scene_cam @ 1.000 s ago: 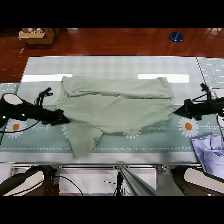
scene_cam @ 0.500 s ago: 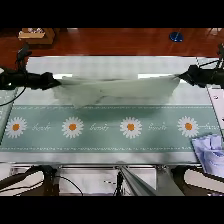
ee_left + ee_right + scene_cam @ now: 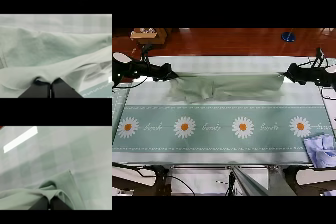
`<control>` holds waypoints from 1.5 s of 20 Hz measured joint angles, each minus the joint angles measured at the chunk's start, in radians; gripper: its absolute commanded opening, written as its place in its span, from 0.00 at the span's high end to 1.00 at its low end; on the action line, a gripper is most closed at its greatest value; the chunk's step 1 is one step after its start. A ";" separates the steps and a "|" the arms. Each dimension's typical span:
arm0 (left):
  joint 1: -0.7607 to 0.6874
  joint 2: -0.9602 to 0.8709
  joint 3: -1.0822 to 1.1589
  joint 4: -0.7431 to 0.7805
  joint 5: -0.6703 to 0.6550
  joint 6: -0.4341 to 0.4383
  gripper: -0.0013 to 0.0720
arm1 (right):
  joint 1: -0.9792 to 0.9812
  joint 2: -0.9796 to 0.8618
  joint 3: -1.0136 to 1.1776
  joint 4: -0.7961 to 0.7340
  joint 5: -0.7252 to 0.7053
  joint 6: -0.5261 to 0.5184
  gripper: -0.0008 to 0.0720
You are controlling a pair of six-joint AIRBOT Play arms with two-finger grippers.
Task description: Fold the shirts.
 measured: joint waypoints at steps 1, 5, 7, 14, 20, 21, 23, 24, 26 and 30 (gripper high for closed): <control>0.000 -0.025 0.007 0.002 0.000 0.000 0.59 | 0.005 -0.018 0.002 0.000 -0.013 0.000 0.77; 0.007 -0.080 0.023 0.000 -0.010 0.000 0.34 | 0.008 -0.048 0.004 -0.002 -0.030 -0.006 0.47; 0.028 -0.089 0.042 -0.003 -0.043 0.002 0.35 | -0.010 -0.029 0.004 -0.015 -0.020 -0.016 0.47; 0.109 -0.079 0.098 0.003 -0.238 -0.043 0.35 | -0.103 -0.005 0.005 -0.233 0.169 0.053 0.25; 0.100 -0.074 0.105 0.000 -0.290 -0.050 0.35 | -0.071 -0.089 0.005 -0.152 0.253 0.057 0.26; 0.098 -0.074 0.105 0.000 -0.292 -0.050 0.35 | -0.056 -0.102 0.006 -0.130 0.254 0.061 0.28; 0.095 -0.074 0.105 0.000 -0.299 -0.050 0.35 | -0.016 -0.130 0.007 -0.109 0.247 0.065 0.57; 0.093 -0.074 0.105 0.000 -0.299 -0.050 0.36 | 0.002 -0.142 0.006 -0.106 0.240 0.071 0.88; 0.092 -0.073 0.106 0.000 -0.300 -0.050 0.41 | 0.031 -0.146 0.009 -0.111 0.233 0.074 0.95; 0.091 -0.059 0.106 -0.044 -0.304 -0.074 0.68 | 0.035 -0.059 0.042 -0.104 0.228 0.043 0.96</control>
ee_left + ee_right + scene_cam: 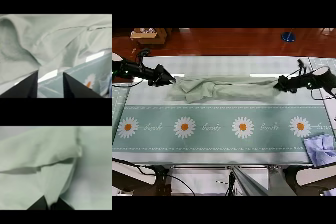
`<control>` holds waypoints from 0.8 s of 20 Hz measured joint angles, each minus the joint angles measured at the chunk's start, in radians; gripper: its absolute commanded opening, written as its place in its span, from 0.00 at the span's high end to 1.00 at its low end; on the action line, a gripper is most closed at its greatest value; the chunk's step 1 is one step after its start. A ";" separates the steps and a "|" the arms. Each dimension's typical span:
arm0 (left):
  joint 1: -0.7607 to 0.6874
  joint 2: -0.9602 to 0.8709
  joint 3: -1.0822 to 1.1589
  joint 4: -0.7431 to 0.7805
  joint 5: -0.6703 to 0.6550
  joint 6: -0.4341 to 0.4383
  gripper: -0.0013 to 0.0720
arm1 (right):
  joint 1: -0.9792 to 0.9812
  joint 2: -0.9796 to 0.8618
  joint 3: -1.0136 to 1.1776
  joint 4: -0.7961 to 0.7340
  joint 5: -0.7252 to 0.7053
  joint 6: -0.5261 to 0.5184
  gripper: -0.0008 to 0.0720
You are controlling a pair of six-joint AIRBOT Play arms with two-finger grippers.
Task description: Fold the shirts.
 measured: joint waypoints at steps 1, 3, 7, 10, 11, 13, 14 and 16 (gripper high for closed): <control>-0.003 0.005 0.000 -0.033 0.001 -0.008 0.76 | -0.005 0.041 0.006 0.003 0.002 -0.005 0.96; -0.023 0.014 0.000 -0.119 0.001 -0.018 0.87 | -0.018 0.134 0.017 0.003 0.001 -0.010 0.96; -0.135 0.023 0.000 -0.240 0.005 -0.025 0.94 | -0.034 0.303 0.024 -0.040 0.027 -0.012 0.96; -0.287 0.023 0.000 -0.282 0.033 -0.028 0.94 | -0.037 0.393 0.026 -0.074 0.077 -0.006 0.96; -0.342 0.023 0.000 -0.291 0.053 -0.029 0.94 | -0.037 0.417 0.026 -0.084 0.097 -0.001 0.96; -0.455 0.020 0.000 -0.304 0.116 -0.029 0.94 | -0.039 0.458 0.027 -0.095 0.138 0.006 0.96; -0.509 0.016 0.000 -0.306 0.150 -0.029 0.94 | -0.039 0.476 0.027 -0.102 0.167 0.009 0.96; -0.595 0.004 0.000 -0.312 0.220 -0.035 0.94 | -0.039 0.517 0.027 -0.108 0.233 0.011 0.96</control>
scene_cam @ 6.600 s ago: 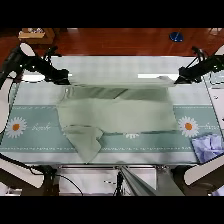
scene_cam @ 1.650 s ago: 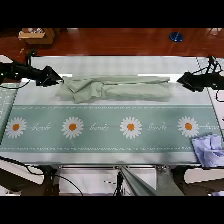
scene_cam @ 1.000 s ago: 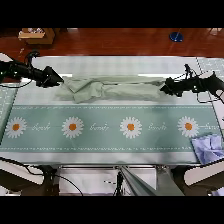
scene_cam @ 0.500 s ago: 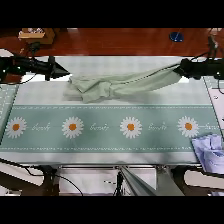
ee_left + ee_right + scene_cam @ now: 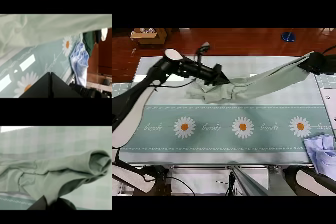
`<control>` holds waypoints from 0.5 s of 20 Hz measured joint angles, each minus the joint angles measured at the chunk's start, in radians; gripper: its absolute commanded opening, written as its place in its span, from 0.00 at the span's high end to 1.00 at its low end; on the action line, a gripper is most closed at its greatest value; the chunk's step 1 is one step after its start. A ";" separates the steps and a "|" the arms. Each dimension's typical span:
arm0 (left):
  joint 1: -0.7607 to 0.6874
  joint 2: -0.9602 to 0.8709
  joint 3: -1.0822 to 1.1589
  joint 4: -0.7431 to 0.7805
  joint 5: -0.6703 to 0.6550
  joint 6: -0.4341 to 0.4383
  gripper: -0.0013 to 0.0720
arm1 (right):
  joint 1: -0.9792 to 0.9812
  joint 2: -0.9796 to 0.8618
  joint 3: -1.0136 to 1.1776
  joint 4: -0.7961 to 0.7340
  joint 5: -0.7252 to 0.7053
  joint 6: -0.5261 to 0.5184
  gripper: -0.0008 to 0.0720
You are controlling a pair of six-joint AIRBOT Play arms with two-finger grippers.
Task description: Fold the shirts.
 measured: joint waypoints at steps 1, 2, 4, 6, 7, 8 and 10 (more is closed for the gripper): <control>-0.037 -0.009 0.000 0.000 0.037 -0.009 0.94 | 0.000 0.019 0.000 -0.002 0.030 0.002 0.96; -0.067 -0.018 0.000 -0.001 0.060 -0.016 0.94 | 0.000 0.039 0.000 -0.003 0.059 0.002 0.96; -0.118 -0.042 0.000 -0.008 0.106 -0.027 0.94 | 0.000 0.075 0.000 -0.006 0.103 0.003 0.96; -0.159 -0.071 0.000 -0.020 0.136 -0.034 0.94 | 0.000 0.107 0.000 -0.009 0.138 0.010 0.95; -0.180 -0.089 0.000 -0.027 0.148 -0.035 0.94 | 0.000 0.119 0.000 -0.010 0.154 0.013 0.95; -0.198 -0.105 0.000 -0.028 0.147 -0.036 0.94 | 0.000 0.129 0.000 -0.011 0.169 0.018 0.96; -0.232 -0.141 0.000 -0.047 0.167 -0.039 0.94 | 0.000 0.144 0.000 -0.013 0.206 0.026 0.95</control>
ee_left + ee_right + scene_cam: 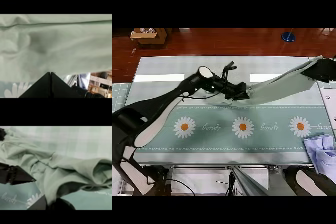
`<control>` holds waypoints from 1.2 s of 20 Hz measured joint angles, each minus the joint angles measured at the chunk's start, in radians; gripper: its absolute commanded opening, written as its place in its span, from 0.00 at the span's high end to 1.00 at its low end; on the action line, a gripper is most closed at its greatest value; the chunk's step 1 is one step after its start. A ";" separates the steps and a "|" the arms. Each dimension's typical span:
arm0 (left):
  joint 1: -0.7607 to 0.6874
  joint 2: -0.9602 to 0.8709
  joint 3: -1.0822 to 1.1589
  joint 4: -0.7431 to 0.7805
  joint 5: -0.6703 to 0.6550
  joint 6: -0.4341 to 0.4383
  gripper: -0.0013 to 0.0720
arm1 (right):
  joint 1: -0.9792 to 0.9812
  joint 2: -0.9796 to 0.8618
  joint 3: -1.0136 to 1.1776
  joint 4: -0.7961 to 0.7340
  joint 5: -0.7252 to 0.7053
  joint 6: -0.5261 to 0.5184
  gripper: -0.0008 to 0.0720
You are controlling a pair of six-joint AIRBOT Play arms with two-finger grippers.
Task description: Fold the shirts.
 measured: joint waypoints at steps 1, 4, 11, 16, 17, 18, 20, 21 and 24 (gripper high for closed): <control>-0.019 -0.019 0.000 -0.018 0.006 0.000 0.94 | 0.000 0.005 0.000 0.000 0.014 0.003 0.96; -0.074 -0.079 0.000 -0.080 0.035 -0.001 0.94 | 0.000 0.013 0.000 -0.002 0.043 0.010 0.95; -0.008 -0.058 0.000 -0.125 0.021 0.020 0.94 | 0.008 0.017 0.000 -0.001 0.055 0.013 0.96; 0.208 0.174 0.000 -0.127 -0.027 0.119 0.94 | 0.156 -0.021 0.000 -0.016 -0.058 0.023 0.96; 0.269 0.228 0.000 -0.127 -0.051 0.138 0.94 | 0.206 -0.041 0.000 -0.020 -0.105 0.034 0.96; 0.330 0.278 0.000 -0.126 -0.082 0.152 0.94 | 0.264 -0.068 0.000 -0.025 -0.162 0.044 0.96; 0.476 0.381 0.000 -0.122 -0.156 0.171 0.94 | 0.386 -0.132 0.000 -0.031 -0.280 0.066 0.95; 0.545 0.425 0.000 -0.117 -0.184 0.176 0.94 | 0.452 -0.173 0.000 -0.032 -0.344 0.078 0.95; 0.740 0.546 0.000 -0.115 -0.270 0.187 0.94 | 0.629 -0.307 0.000 -0.019 -0.510 0.114 0.84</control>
